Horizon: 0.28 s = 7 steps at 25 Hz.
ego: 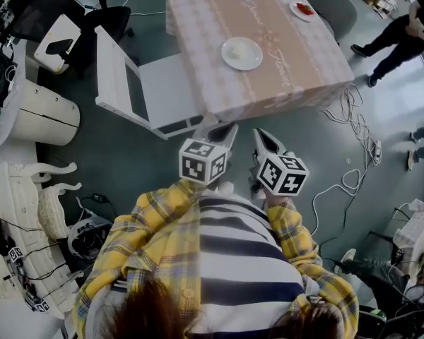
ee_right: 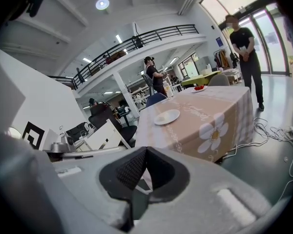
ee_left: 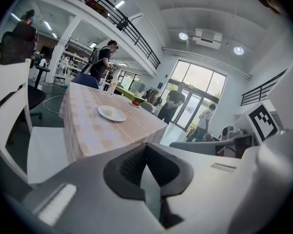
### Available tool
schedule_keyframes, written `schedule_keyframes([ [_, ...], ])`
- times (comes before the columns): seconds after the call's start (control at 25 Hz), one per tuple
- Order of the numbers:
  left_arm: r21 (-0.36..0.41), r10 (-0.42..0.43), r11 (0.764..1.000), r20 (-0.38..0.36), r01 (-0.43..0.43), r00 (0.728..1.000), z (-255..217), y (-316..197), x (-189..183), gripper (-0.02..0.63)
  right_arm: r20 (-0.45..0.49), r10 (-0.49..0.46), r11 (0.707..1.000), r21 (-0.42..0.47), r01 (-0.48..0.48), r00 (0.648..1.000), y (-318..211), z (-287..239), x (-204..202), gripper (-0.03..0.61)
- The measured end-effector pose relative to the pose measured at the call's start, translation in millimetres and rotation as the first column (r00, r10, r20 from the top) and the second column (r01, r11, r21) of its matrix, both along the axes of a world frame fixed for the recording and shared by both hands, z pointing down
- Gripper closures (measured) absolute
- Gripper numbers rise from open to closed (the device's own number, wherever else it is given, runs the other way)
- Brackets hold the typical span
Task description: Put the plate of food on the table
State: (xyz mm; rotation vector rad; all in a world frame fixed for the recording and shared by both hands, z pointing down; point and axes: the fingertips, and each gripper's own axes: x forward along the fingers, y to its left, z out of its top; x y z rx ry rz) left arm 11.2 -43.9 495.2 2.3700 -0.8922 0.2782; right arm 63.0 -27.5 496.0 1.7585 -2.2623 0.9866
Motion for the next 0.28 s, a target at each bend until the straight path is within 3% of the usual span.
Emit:
schedule_keyframes([
  [0.28, -0.011, 0.004, 1.0, -0.008, -0.004, 1.0, 0.2, 2.1, -2.6, 0.611, -0.011, 0.009, 1.0, 0.008, -0.009, 1.0, 3.3, -1.3, -4.3, 0.58],
])
